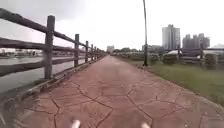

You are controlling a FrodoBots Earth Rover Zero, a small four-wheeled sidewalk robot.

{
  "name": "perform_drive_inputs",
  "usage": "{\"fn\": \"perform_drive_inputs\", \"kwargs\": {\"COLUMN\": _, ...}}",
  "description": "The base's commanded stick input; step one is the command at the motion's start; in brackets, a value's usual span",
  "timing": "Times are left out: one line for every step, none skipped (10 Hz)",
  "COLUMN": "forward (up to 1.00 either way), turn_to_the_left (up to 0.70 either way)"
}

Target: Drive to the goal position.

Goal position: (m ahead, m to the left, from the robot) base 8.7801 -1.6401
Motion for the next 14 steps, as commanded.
{"fn": "perform_drive_inputs", "kwargs": {"forward": 0.70, "turn_to_the_left": 0.00}}
{"fn": "perform_drive_inputs", "kwargs": {"forward": 0.70, "turn_to_the_left": 0.00}}
{"fn": "perform_drive_inputs", "kwargs": {"forward": 0.70, "turn_to_the_left": 0.00}}
{"fn": "perform_drive_inputs", "kwargs": {"forward": 0.70, "turn_to_the_left": 0.00}}
{"fn": "perform_drive_inputs", "kwargs": {"forward": 0.70, "turn_to_the_left": 0.00}}
{"fn": "perform_drive_inputs", "kwargs": {"forward": 0.70, "turn_to_the_left": 0.00}}
{"fn": "perform_drive_inputs", "kwargs": {"forward": 0.70, "turn_to_the_left": 0.00}}
{"fn": "perform_drive_inputs", "kwargs": {"forward": 0.70, "turn_to_the_left": 0.00}}
{"fn": "perform_drive_inputs", "kwargs": {"forward": 0.70, "turn_to_the_left": 0.00}}
{"fn": "perform_drive_inputs", "kwargs": {"forward": 0.70, "turn_to_the_left": 0.00}}
{"fn": "perform_drive_inputs", "kwargs": {"forward": 0.70, "turn_to_the_left": 0.00}}
{"fn": "perform_drive_inputs", "kwargs": {"forward": 0.70, "turn_to_the_left": 0.00}}
{"fn": "perform_drive_inputs", "kwargs": {"forward": 0.70, "turn_to_the_left": 0.00}}
{"fn": "perform_drive_inputs", "kwargs": {"forward": 0.70, "turn_to_the_left": 0.00}}
